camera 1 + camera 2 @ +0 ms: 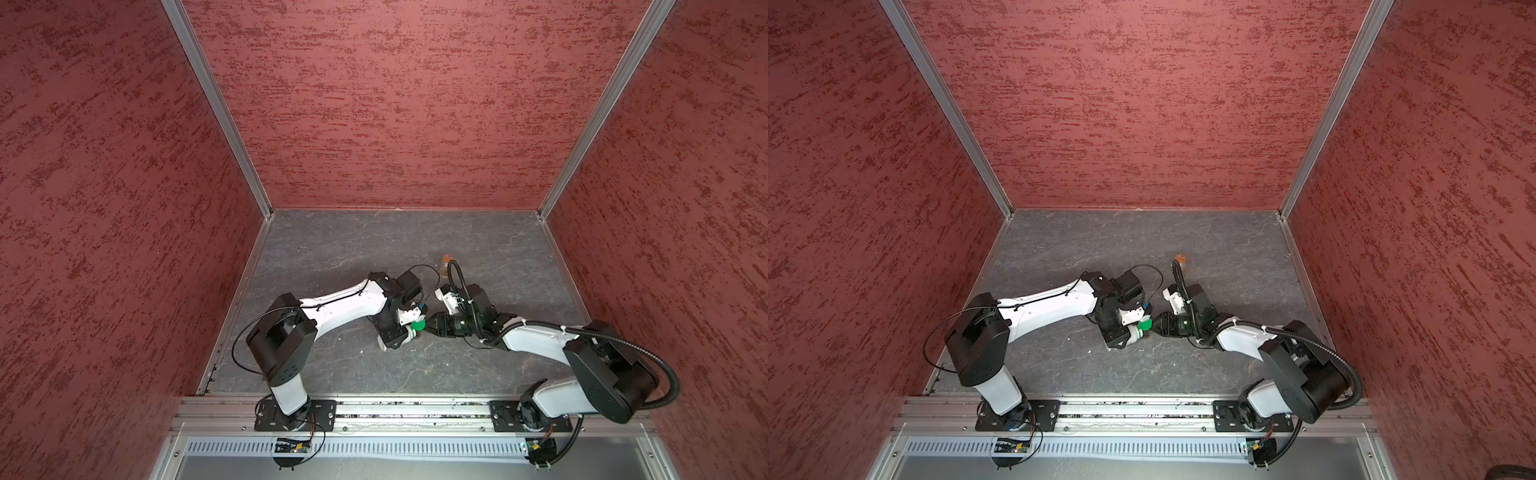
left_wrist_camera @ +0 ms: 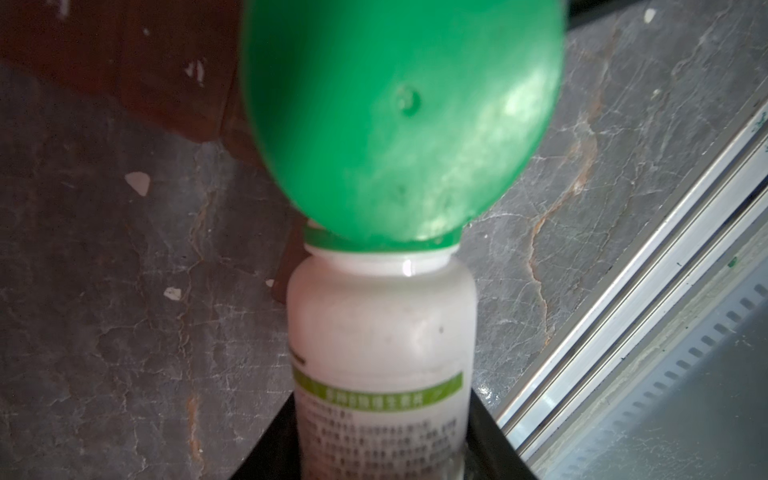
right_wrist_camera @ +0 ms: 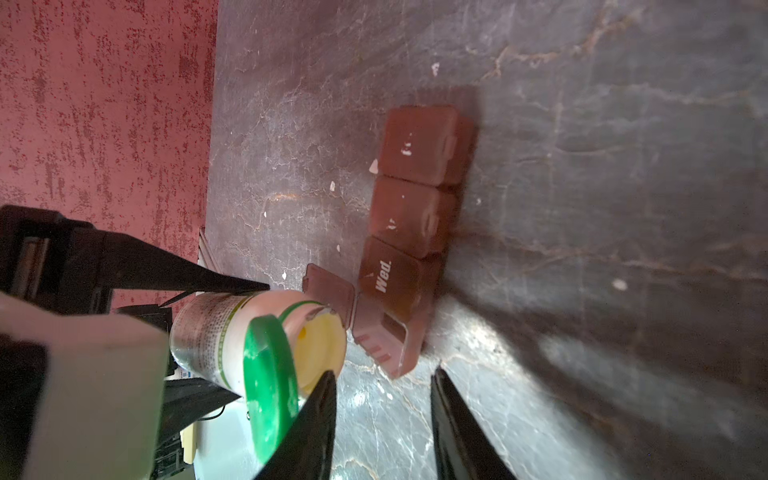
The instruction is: Sort the pills into containers
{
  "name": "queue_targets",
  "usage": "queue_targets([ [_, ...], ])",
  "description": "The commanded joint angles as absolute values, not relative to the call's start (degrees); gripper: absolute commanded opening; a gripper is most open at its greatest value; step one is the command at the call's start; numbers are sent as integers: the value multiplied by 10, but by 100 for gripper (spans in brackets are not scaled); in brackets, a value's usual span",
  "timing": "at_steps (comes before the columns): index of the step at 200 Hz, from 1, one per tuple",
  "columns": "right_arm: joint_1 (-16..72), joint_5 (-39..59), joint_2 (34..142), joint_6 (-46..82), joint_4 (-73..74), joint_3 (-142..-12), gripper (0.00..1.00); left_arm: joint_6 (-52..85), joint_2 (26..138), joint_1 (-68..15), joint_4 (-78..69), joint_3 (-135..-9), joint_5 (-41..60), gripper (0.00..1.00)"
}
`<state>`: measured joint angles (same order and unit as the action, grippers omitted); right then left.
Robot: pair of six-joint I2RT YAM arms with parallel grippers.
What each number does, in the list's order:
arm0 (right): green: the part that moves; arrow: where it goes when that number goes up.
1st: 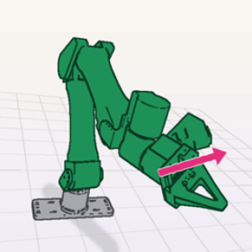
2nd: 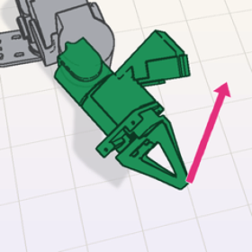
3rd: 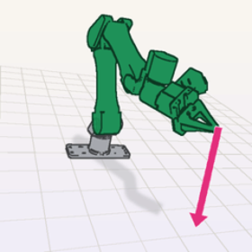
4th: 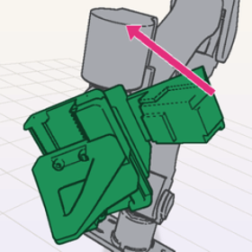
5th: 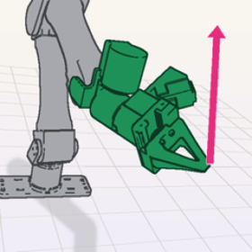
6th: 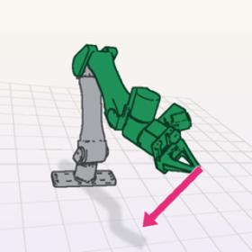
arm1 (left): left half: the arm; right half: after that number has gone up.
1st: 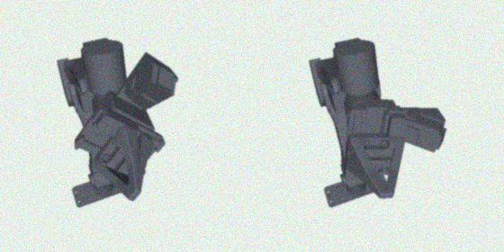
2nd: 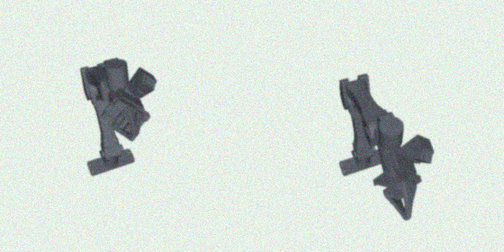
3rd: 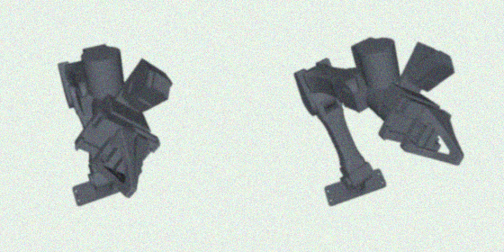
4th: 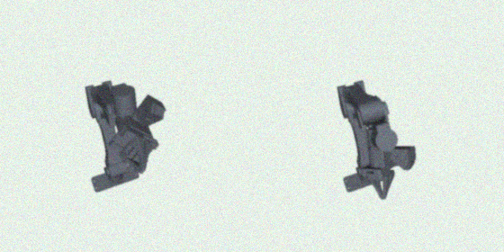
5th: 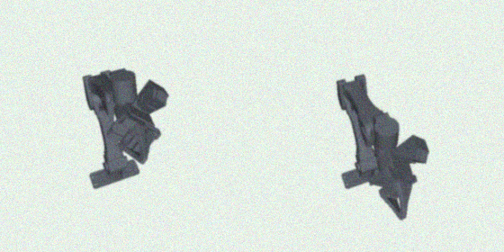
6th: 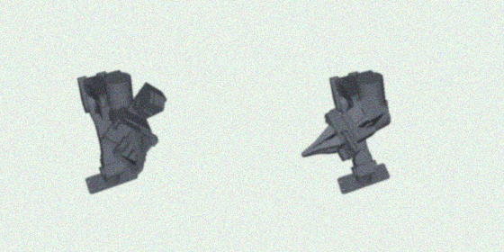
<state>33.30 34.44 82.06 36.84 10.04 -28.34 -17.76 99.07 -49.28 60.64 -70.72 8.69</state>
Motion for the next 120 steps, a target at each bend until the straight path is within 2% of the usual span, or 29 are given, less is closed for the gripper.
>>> queue_targets([
  [1,335,338,805,364,128,-284,39,-189,1002,-497,617,-726,83,0],
  [120,336,328,802,376,158,-267,38,-192,1038,-500,668,-774,77,0],
])
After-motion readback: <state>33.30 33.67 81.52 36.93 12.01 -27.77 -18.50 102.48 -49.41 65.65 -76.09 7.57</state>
